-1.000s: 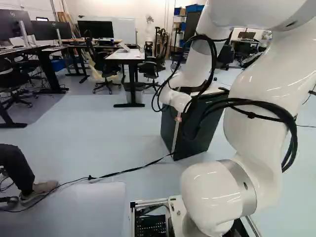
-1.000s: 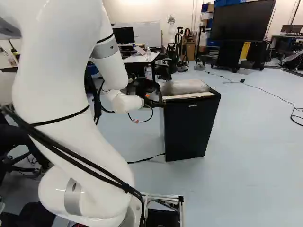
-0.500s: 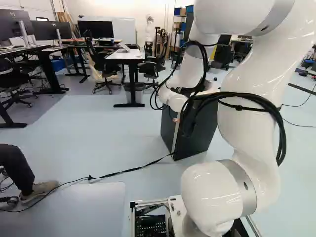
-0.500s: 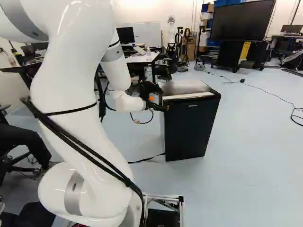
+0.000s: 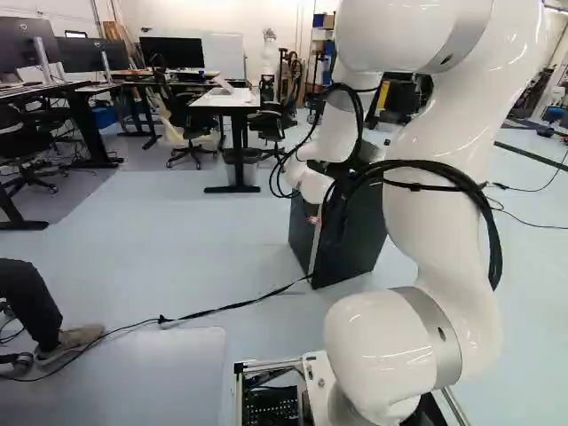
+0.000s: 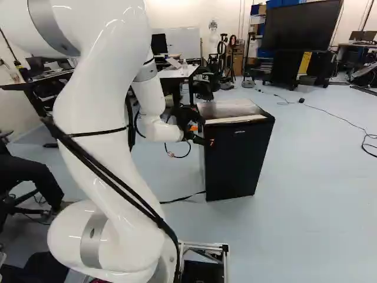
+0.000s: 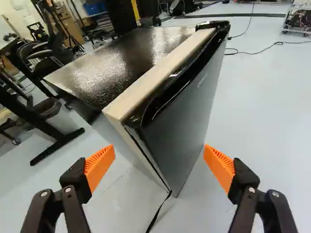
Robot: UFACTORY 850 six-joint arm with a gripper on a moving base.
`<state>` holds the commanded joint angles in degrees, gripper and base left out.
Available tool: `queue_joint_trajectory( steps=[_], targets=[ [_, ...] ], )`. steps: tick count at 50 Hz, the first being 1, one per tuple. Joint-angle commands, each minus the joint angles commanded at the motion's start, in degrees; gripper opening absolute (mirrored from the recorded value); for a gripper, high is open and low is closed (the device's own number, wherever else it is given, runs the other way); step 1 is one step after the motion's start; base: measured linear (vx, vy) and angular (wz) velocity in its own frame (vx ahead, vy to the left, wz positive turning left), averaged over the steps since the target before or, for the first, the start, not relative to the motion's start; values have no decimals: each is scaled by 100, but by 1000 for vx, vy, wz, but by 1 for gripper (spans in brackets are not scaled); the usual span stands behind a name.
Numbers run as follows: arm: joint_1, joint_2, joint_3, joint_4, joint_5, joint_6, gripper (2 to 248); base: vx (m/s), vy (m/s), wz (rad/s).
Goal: Open the fridge door
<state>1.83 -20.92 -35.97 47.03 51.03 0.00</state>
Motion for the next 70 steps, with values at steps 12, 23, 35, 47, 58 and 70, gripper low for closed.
queue_joint_trajectory(
  steps=[12,23,35,47,58,70],
  targets=[
    [16,-57,-66,98,7,0,247,0,0,0],
    [44,-120,-149,100,7,0,247,0,0,0],
    [50,-198,-254,100,7,0,247,0,0,0],
    [45,-267,-346,100,7,0,247,0,0,0],
    [7,-292,-380,163,7,0,247,0,0,0],
    [-48,-311,-405,300,7,0,247,0,0,0]
  ],
)
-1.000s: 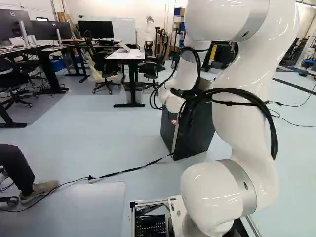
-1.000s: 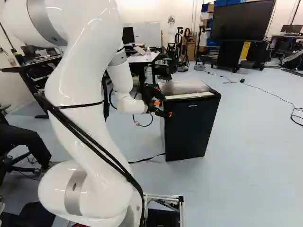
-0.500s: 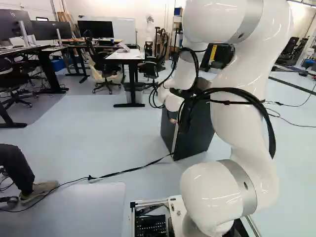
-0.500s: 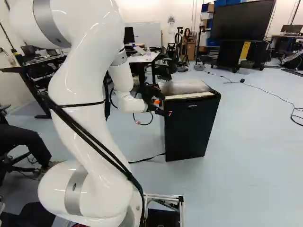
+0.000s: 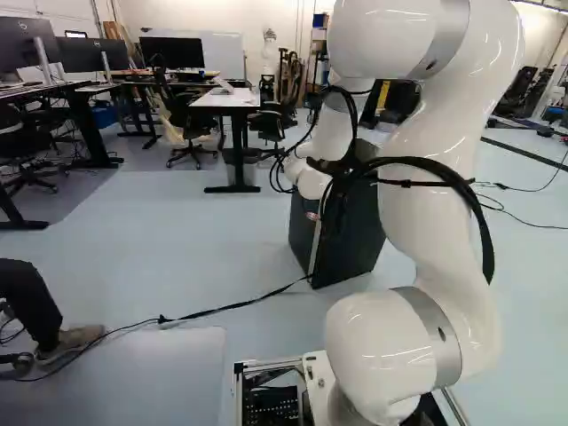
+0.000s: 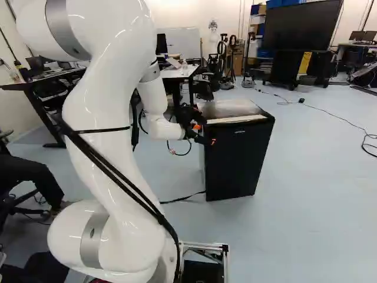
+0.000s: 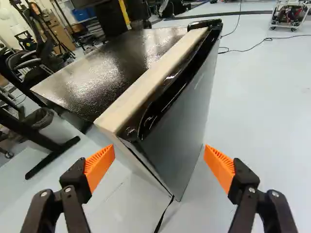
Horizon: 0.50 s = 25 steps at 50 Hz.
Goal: Open the fridge door
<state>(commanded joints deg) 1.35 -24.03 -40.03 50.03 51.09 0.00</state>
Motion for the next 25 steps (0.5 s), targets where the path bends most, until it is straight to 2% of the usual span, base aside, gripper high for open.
queue_joint_trajectory(
  steps=[14,25],
  targets=[
    [-63,6,9,171,0,0,247,0,0,0],
    [-149,155,211,454,-17,0,247,1,1,3]
  ],
)
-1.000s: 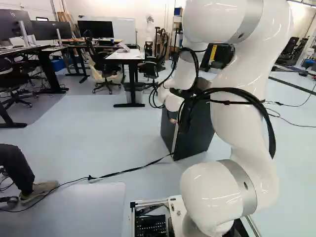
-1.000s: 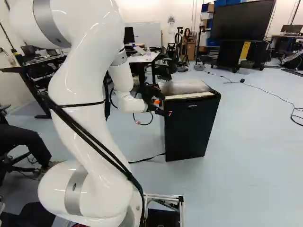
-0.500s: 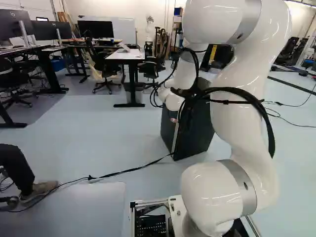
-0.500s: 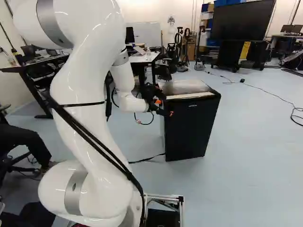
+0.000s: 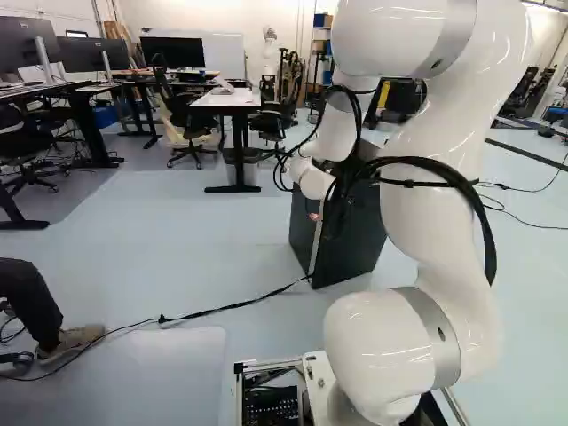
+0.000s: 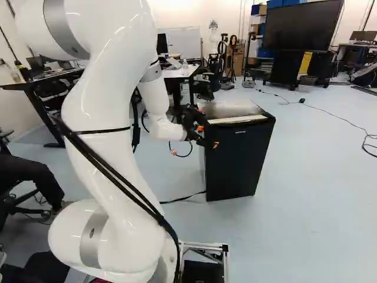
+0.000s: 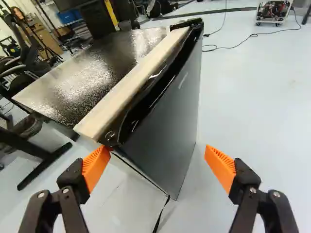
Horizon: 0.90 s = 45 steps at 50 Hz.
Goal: Open the fridge door
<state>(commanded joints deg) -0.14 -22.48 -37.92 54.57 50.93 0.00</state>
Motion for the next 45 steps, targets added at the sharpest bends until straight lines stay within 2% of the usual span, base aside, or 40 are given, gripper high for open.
queue_joint_trajectory(
  steps=[15,45],
  targets=[
    [-155,254,343,617,-122,0,247,-4,-2,-12],
    [-553,700,947,2396,-678,0,247,0,0,0]
  ],
)
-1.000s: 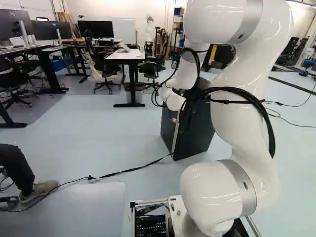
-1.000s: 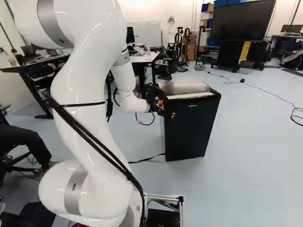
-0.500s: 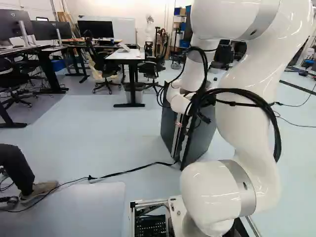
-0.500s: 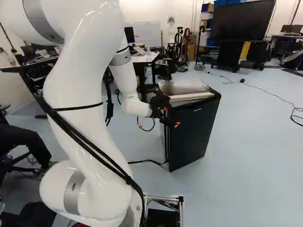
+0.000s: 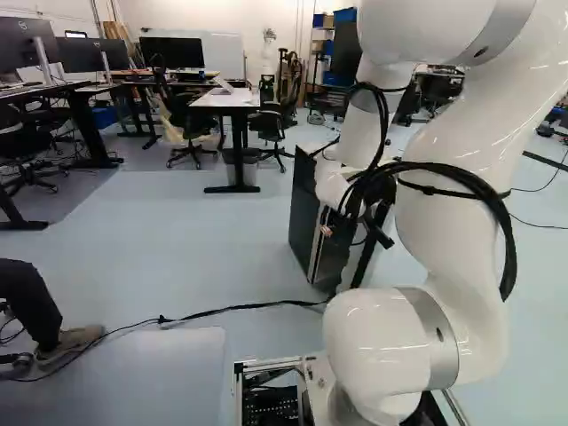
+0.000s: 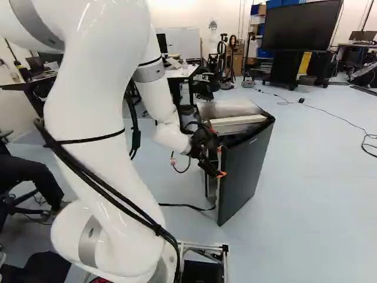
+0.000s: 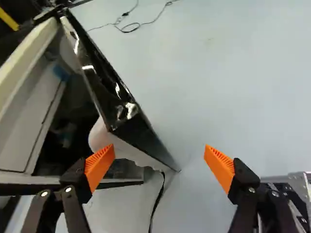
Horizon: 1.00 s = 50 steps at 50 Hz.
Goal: Open the fridge door
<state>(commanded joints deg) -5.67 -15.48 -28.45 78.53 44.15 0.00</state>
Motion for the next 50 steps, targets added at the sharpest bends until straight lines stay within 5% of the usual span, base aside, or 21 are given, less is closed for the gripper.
queue_joint_trajectory(
  steps=[9,25,50],
  targets=[
    [-150,114,156,429,-131,0,247,0,0,0],
    [-233,173,237,529,-136,0,247,0,0,0],
    [-235,174,239,532,652,0,247,0,0,0]
  ],
)
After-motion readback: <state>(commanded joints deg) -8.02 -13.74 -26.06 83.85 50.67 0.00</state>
